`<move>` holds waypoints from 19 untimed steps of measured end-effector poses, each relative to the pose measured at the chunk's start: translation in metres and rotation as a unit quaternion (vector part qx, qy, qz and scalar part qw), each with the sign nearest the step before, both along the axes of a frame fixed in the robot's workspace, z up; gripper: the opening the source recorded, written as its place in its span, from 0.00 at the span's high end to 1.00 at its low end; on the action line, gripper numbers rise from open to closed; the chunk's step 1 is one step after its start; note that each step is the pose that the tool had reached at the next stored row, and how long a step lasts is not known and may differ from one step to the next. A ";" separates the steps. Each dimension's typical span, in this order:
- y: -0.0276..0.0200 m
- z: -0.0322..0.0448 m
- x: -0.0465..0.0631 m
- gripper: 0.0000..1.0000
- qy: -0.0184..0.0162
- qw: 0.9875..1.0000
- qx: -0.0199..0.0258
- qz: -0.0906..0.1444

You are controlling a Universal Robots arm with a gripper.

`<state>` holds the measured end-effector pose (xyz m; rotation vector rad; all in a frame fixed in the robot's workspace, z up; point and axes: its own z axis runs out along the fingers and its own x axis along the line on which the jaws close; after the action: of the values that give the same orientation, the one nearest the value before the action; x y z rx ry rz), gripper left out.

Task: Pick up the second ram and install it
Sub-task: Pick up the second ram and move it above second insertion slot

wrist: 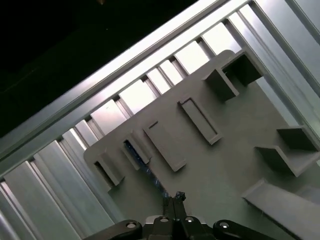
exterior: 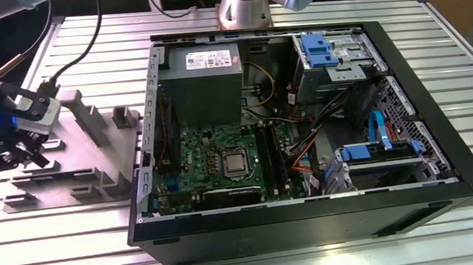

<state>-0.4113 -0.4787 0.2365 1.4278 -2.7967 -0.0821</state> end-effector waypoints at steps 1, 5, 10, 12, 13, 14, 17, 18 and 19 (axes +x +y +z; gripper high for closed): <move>0.0000 -0.0005 0.000 0.90 0.000 1.000 0.000 0.009; 0.0000 -0.0025 0.000 0.90 0.000 0.999 0.000 0.045; 0.0000 -0.0051 0.000 0.90 0.000 0.996 0.000 0.091; 0.0000 -0.0060 0.000 0.90 0.000 0.994 0.000 0.109; 0.0000 -0.0065 0.000 0.90 0.000 0.993 0.000 0.117; 0.0000 -0.0070 0.000 0.90 0.000 0.992 0.000 0.126; 0.0000 -0.0084 0.000 0.90 0.000 0.988 0.000 0.154; 0.0000 -0.0089 0.000 0.90 0.000 0.987 0.000 0.163; 0.0000 -0.0092 0.000 0.90 0.000 0.985 0.000 0.172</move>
<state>-0.4113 -0.4787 0.2273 1.8814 -2.5027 -0.0806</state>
